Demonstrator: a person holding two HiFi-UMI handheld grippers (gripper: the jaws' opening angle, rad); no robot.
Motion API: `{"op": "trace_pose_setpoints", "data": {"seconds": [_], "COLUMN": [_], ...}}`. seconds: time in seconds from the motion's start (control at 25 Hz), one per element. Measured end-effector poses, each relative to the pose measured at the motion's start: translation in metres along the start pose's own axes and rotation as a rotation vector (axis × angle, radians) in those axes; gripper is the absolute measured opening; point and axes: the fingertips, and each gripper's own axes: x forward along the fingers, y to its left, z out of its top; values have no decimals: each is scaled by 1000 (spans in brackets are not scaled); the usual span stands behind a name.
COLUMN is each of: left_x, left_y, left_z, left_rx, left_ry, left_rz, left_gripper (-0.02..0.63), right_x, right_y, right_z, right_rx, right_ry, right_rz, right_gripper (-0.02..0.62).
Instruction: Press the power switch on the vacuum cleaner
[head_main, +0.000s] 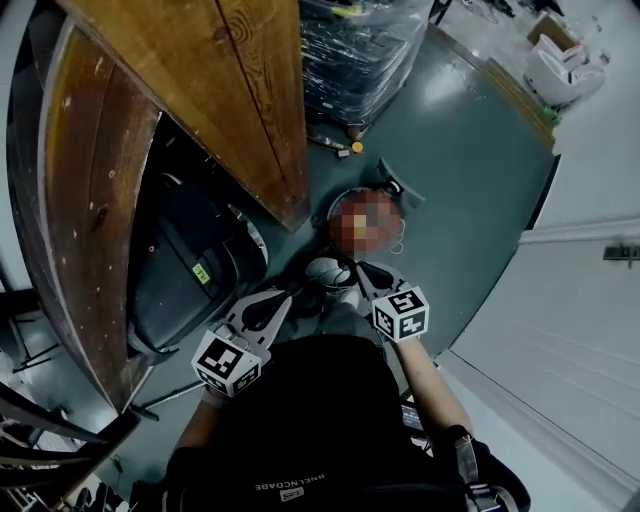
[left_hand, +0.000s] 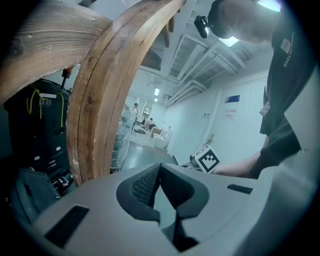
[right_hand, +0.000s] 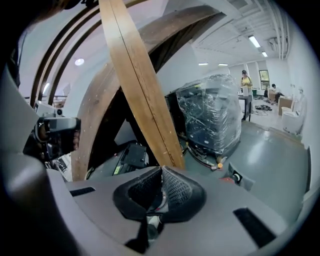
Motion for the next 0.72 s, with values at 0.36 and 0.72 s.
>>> {"op": "trace_pose_setpoints", "data": {"seconds": [0.36,0.72], "left_x": [15,33], "left_y": [12,12], "left_z": [-23,-55], "left_rx": [-86,-133], "left_ry": [34,77], "left_rz": [157,229], "left_gripper": [14,14], "right_x": [68,134], "right_y": [-64,-128], "right_z": [-58,-123], "right_rx": [-75,-154], "right_ry": [191,350], "right_rz": [22,-19], "right_gripper": [28,28]}}
